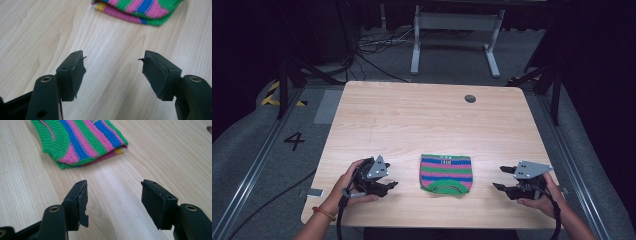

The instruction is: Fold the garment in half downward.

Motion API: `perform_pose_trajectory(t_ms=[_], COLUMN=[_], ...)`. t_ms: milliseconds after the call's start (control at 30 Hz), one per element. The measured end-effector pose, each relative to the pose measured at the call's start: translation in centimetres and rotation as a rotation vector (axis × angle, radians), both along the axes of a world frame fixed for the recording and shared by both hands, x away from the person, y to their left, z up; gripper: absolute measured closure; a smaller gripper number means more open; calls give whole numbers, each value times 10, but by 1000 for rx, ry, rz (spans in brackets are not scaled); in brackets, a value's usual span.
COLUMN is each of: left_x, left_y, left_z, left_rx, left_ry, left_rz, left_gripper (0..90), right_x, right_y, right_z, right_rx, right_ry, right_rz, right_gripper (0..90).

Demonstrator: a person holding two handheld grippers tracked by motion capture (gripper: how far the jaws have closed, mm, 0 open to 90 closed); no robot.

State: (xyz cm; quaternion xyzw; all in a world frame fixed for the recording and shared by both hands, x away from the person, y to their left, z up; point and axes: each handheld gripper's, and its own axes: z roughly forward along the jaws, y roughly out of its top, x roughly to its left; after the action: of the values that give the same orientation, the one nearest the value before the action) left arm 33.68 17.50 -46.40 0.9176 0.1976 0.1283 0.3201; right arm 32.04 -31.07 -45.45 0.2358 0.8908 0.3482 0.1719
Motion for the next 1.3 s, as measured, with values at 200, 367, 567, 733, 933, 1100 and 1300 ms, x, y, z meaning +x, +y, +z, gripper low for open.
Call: perform_pose_trajectory(t_ms=[200, 367, 567, 733, 933, 1100, 1300], left_x=[-6, -10, -12, -16, -19, -21, -25], left_y=[23, 41, 64, 77, 93, 103, 107], left_z=[-5, -10, -18, -23, -30, -34, -37], left_rx=[17, 0, -12, -25, -56, -103, -128], left_ry=[17, 29, 49, 61, 84, 101, 94], left_rz=[41, 80, 142, 171, 205, 239, 255], left_gripper=[319, 304, 283, 274, 262, 246, 213], right_x=[-5, -9, -13, -16, -20, -25, -29], right_y=[-19, -32, -51, -66, -79, -87, -97], right_z=[-3, -7, -15, -25, -32, -38, -43], right_rx=[-10, 0, 22, 42, 62, 75, 105], right_ry=[-11, 0, 8, 38, 59, 82, 105], right_rz=[-66, -104, -149, -187, -222, -245, -269], right_gripper=[355, 347, 338, 333, 325, 309, 282])
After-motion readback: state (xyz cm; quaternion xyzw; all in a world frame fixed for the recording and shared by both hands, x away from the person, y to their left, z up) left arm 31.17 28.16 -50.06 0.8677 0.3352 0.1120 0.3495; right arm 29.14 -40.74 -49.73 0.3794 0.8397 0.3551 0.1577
